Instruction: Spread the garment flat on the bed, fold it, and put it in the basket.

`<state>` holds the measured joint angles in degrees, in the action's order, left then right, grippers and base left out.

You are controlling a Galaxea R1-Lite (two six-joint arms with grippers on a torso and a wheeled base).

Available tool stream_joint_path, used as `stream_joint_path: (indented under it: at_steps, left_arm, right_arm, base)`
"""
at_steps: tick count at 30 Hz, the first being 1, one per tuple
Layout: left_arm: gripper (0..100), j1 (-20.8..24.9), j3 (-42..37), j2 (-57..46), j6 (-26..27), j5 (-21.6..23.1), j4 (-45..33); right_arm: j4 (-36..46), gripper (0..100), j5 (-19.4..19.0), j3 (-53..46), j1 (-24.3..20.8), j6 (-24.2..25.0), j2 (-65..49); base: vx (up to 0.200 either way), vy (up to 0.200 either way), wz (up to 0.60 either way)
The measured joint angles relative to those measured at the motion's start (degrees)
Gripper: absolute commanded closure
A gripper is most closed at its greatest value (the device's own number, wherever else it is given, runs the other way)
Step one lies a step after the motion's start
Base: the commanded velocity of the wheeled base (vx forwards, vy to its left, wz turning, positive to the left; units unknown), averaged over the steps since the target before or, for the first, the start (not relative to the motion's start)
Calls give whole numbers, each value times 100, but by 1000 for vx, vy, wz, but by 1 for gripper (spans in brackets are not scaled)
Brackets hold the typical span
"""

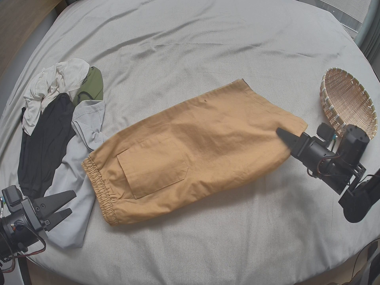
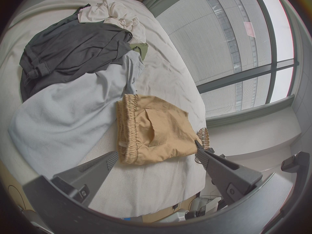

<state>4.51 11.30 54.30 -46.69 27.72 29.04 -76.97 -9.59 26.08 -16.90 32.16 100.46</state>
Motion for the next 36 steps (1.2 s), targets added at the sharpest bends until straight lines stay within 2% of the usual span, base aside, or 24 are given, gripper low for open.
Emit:
stream_joint_path:
  at_steps: [8, 12, 13, 20, 25, 32, 36]
  left_arm:
    - [0, 55, -48, 17, 5, 71, 11]
    - [0, 213, -30, 121, 9, 82, 40]
    - [0, 262, -15, 168, 11, 82, 51]
    - [0, 511, 55, 521, 73, 83, 148]
    - [0, 581, 73, 894, 140, 79, 519]
    - [0, 653, 57, 1663, 367, 55, 1330]
    - [0, 725, 51, 2105, 438, 38, 1781]
  right_arm:
    - [112, 100, -23, -1075, 990, -216, -840]
    - [134, 100, -154, -1458, 1239, -263, -1128]
    - [135, 0, -184, -1545, 1269, -271, -1187]
    - [145, 0, -197, -1858, 1370, -288, -1347]
    - [145, 0, -195, -2154, 1591, -457, -1403]
    - [134, 0, -255, -2462, 2331, -569, -1576]
    - [112, 0, -466, -2495, 2803, -584, -1684]
  base:
    - [0, 0, 0]
    - [0, 0, 0]
    - [0, 0, 0]
    - [0, 0, 0]
    - [0, 0, 0]
    - [0, 0, 0]
    - [0, 0, 0]
